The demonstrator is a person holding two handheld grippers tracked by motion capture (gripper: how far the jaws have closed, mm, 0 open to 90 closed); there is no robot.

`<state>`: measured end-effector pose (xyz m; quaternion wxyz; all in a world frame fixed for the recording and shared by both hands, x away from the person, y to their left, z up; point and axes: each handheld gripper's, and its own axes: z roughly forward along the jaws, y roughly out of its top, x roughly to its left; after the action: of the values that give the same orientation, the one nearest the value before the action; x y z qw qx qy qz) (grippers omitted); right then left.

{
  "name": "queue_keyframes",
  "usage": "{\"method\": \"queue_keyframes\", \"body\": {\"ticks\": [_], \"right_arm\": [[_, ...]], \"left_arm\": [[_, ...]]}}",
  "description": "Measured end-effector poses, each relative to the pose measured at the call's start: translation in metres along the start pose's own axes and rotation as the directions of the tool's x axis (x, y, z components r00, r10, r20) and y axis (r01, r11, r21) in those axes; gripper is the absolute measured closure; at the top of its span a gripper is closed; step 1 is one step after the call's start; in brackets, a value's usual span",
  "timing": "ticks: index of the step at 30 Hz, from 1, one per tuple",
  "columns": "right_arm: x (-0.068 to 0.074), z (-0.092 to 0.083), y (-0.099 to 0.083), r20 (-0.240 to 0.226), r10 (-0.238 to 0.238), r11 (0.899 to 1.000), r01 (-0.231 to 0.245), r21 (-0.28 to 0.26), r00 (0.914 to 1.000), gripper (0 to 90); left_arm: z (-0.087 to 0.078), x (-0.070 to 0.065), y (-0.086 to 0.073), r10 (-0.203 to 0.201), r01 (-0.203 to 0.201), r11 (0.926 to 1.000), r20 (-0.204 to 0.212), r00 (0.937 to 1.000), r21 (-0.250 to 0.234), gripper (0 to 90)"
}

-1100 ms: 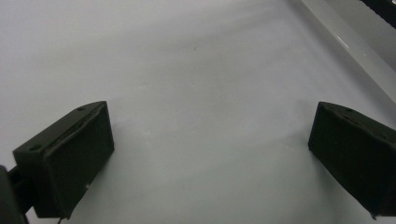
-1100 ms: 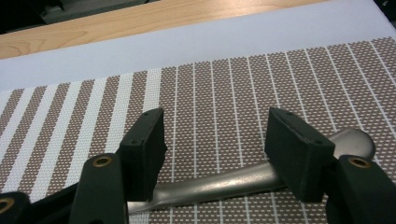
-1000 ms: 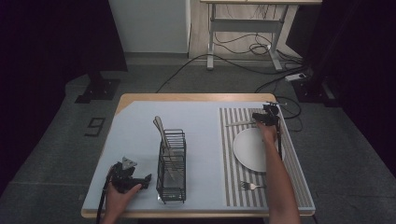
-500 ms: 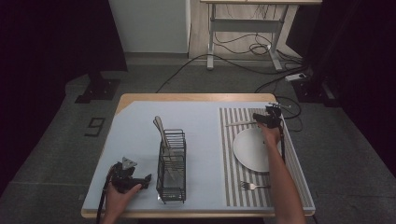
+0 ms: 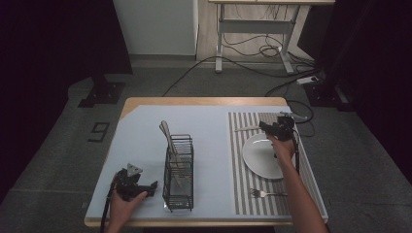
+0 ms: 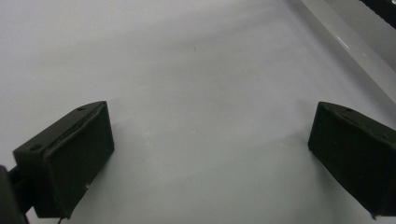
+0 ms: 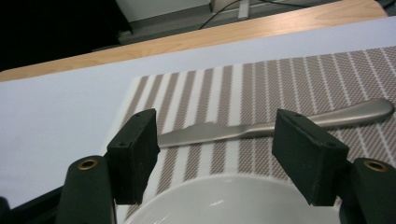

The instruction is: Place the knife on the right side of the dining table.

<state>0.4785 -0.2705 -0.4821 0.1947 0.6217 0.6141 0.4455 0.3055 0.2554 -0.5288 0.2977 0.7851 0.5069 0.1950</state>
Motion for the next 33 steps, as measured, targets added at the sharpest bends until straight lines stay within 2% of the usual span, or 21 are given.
{"method": "queue_keyframes", "body": {"ticks": [3,6,7,8,11,12,13,14,15,16,17,18,19,22,26,27,28,30,31,32,33], "right_arm": [[0.006,-0.007,-0.005,-0.016,-0.012,1.000,0.012,-0.005,0.9998,31.3],[0.017,-0.024,-0.015,-0.067,-0.039,0.999,0.038,-0.022,0.9970,31.4],[0.017,-0.024,-0.015,-0.067,-0.039,0.999,0.038,-0.022,0.9970,31.4],[0.022,-0.032,-0.021,-0.111,-0.057,0.998,0.054,-0.029,0.9922,31.4],[0.028,-0.040,-0.028,-0.138,-0.080,0.996,0.075,-0.038,0.9872,31.4],[0.032,-0.044,-0.032,-0.154,-0.088,0.996,0.082,-0.040,0.9841,31.4],[0.040,-0.052,-0.040,-0.187,-0.105,0.994,0.099,-0.043,0.9767,31.4],[0.046,-0.055,-0.044,-0.199,-0.120,0.993,0.113,-0.046,0.9725,31.3],[0.046,-0.055,-0.044,-0.199,-0.120,0.993,0.113,-0.046,0.9725,31.3],[0.057,-0.061,-0.052,-0.220,-0.155,0.988,0.150,-0.040,0.9631,31.3],[0.062,-0.064,-0.057,-0.230,-0.164,0.986,0.159,-0.041,0.9593,31.3],[0.062,-0.064,-0.057,-0.230,-0.164,0.986,0.159,-0.041,0.9593,31.3],[0.072,-0.068,-0.065,-0.255,-0.175,0.985,0.172,-0.032,0.9510,31.3],[0.087,-0.072,-0.075,-0.282,-0.201,0.979,0.201,-0.028,0.9383,31.3],[0.104,-0.073,-0.088,-0.321,-0.220,0.974,0.226,-0.019,0.9210,31.2],[0.104,-0.073,-0.088,-0.321,-0.220,0.974,0.226,-0.019,0.9210,31.2],[0.112,-0.071,-0.095,-0.337,-0.228,0.972,0.236,-0.018,0.9134,31.2],[0.118,-0.067,-0.101,-0.348,-0.236,0.968,0.251,-0.003,0.9074,30.8],[0.118,-0.067,-0.101,-0.348,-0.236,0.968,0.251,-0.003,0.9074,30.8],[0.120,-0.064,-0.104,-0.351,-0.250,0.963,0.268,0.004,0.9024,30.3],[0.122,-0.062,-0.107,-0.350,-0.256,0.961,0.277,0.011,0.9010,30.3]], "left_arm": [[0.000,0.000,0.000,0.000,0.000,1.0000,0.000,1.0000,0.000,0.0],[0.000,0.000,0.000,-0.001,0.001,1.0000,0.001,1.0000,0.002,0.0],[0.000,0.000,0.000,-0.001,0.001,1.0000,0.001,1.0000,0.002,0.0],[0.000,0.000,0.000,0.000,0.000,1.0000,0.001,1.0000,0.002,0.0],[0.000,0.000,0.000,-0.002,0.002,1.0000,0.001,1.0000,0.002,0.0],[0.000,0.000,0.000,-0.001,0.001,1.0000,0.001,1.0000,0.002,0.0],[0.000,0.000,0.000,-0.004,0.004,1.0000,0.001,1.0000,0.000,0.0],[0.000,0.000,0.000,-0.004,0.004,1.0000,0.001,1.0000,0.001,0.0],[0.000,0.000,0.000,-0.004,0.004,1.0000,0.001,1.0000,0.001,0.0],[0.000,0.000,0.000,-0.004,0.004,1.0000,0.001,1.0000,0.001,0.0],[0.000,0.000,0.000,-0.004,0.004,1.0000,0.001,1.0000,0.001,0.0],[0.000,0.000,0.000,-0.004,0.004,1.0000,0.001,1.0000,0.001,0.0],[0.000,0.000,0.000,-0.004,0.004,1.0000,0.001,1.0000,0.001,0.0],[0.000,0.000,0.000,-0.003,0.003,1.0000,0.001,1.0000,0.000,0.0],[0.000,0.000,0.000,-0.004,0.004,1.0000,0.001,1.0000,0.000,0.0],[0.000,0.000,0.000,-0.004,0.004,1.0000,0.001,1.0000,0.000,0.0],[0.000,0.000,0.000,-0.004,0.004,1.0000,0.001,1.0000,0.000,0.0],[0.000,0.000,0.000,-0.004,0.004,1.0000,0.001,1.0000,0.001,0.0],[0.000,0.000,0.000,-0.004,0.004,1.0000,0.001,1.0000,0.001,0.0],[0.000,0.000,0.000,-0.004,0.004,1.0000,0.001,1.0000,0.001,0.0],[0.000,0.000,0.000,-0.004,0.004,1.0000,0.001,1.0000,0.001,0.0]]}}
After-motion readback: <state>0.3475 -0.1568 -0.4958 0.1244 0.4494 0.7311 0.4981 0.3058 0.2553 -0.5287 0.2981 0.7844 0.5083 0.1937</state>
